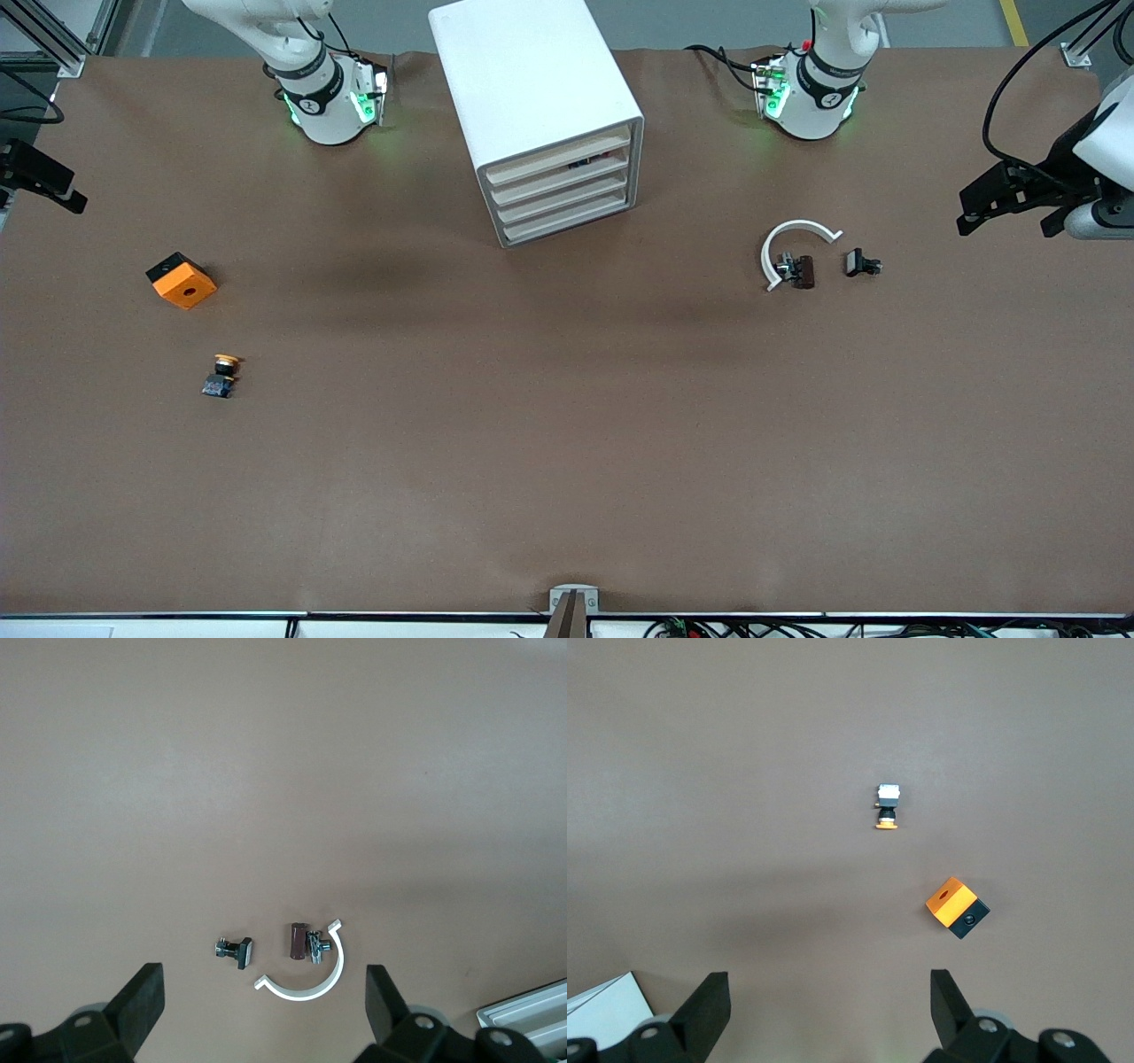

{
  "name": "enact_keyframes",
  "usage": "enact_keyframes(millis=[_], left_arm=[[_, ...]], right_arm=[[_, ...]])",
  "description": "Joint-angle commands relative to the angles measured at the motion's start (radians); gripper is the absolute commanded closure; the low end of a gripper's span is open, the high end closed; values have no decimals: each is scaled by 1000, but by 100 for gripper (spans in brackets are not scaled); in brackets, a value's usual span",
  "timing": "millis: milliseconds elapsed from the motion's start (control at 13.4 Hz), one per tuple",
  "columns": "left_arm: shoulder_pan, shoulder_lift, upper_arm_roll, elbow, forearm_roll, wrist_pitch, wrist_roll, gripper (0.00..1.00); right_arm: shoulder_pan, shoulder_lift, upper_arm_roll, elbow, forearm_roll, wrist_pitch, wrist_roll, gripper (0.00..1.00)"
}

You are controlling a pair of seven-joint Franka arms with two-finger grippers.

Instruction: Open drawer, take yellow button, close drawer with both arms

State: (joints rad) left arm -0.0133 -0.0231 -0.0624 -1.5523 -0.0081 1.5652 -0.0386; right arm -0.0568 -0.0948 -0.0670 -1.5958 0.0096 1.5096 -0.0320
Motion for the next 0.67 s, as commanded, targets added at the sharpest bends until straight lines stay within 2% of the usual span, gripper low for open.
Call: enact_keyframes(millis=[0, 599], left_arm=[[9, -1, 7, 17, 7, -30, 46, 0], [16, 5, 9, 21, -1, -30, 43, 0]], right_arm=[[-8, -25, 6, -23, -11, 4, -12, 0], [-15, -28, 3, -23, -16, 0, -12, 0]])
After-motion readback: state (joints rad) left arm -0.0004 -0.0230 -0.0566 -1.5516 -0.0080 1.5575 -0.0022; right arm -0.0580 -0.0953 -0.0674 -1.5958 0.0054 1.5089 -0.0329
